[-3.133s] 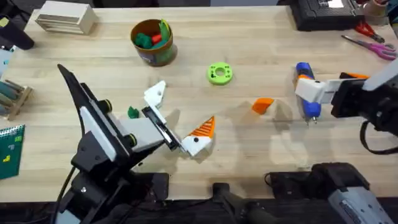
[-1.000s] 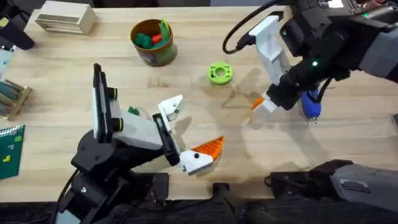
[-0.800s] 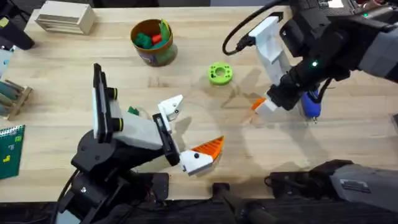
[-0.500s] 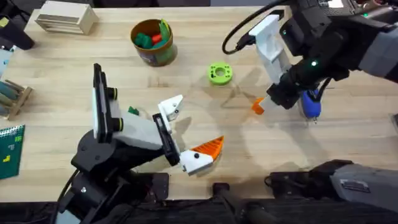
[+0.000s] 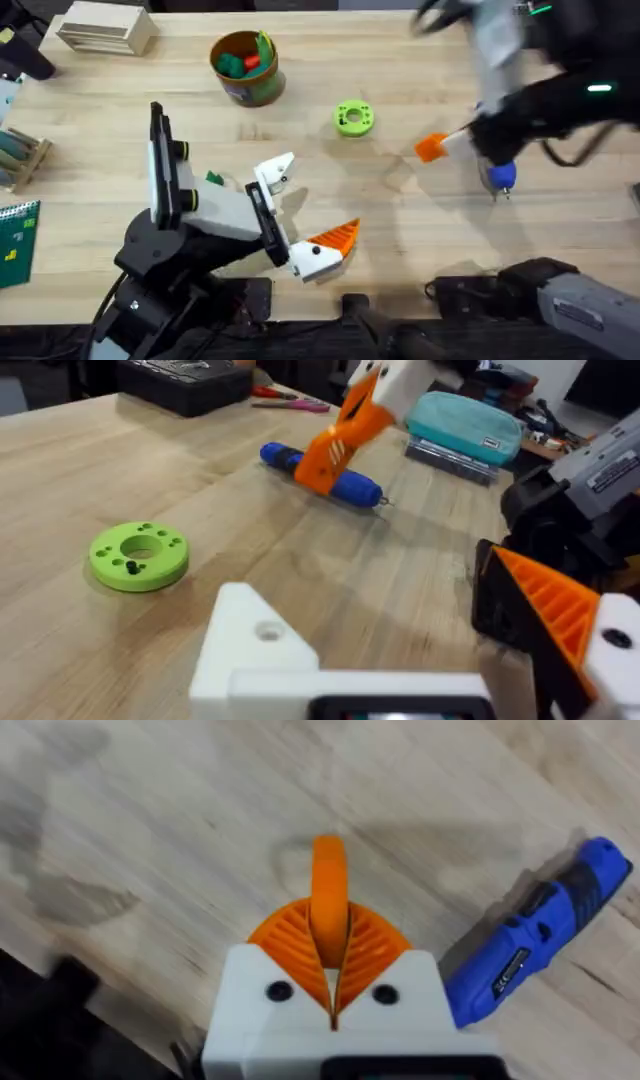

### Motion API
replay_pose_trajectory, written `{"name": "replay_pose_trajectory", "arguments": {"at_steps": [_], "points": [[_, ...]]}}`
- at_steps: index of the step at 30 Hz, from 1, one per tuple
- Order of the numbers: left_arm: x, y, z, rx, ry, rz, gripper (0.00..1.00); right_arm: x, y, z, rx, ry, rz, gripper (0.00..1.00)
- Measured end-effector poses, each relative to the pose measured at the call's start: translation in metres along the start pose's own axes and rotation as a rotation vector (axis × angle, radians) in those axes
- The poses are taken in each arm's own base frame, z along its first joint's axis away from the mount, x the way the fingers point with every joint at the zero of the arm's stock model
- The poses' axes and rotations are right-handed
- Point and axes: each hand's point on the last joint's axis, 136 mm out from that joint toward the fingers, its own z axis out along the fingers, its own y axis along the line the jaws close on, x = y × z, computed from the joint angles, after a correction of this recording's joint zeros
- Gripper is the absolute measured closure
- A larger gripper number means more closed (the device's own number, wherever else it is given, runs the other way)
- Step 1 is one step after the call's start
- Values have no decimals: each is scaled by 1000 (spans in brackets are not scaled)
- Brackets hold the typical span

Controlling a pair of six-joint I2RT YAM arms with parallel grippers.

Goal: Pick up the gripper from the table and insert it into the empty holder that is missing its gripper. Then pick up a screw, insert it into the mounting hole, and use the screwdriver to tighten it. Finally, clean up the table by picking up the vegetable and placing it into the bucket.

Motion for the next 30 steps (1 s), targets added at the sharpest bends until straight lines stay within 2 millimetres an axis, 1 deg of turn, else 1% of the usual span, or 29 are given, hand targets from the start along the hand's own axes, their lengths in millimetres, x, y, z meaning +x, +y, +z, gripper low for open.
{"name": "replay_pose_trajectory", "arguments": {"at_steps": [3,4,7,8,12,17,18,22,26,28,29,30], "points": [[0,0,0,0,0,0,14,-3,-10,-23,-19,-141,101,982],[0,0,0,0,0,0,14,-6,-17,-29,-120,-290,221,982],[0,0,0,0,0,0,14,-14,-7,-23,-322,-421,325,982],[0,0,0,0,0,0,14,-18,13,-17,-539,-464,432,982],[0,0,0,0,0,0,14,-23,43,-12,-778,-411,544,982],[0,0,0,0,0,0,14,-39,77,-13,-978,-336,539,982],[0,0,0,0,0,0,14,-48,99,-6,-1066,-253,537,982],[0,0,0,0,0,-1,13,-57,124,6,-1148,-141,537,982],[0,0,0,0,0,-1,13,-62,143,11,-1196,-67,533,982],[0,0,0,0,0,-2,14,-66,148,11,-1218,-56,532,982],[0,0,0,0,0,-3,14,-72,149,10,-1245,-40,557,982],[0,0,0,0,0,-3,14,-74,148,10,-1253,-29,573,982]]}}
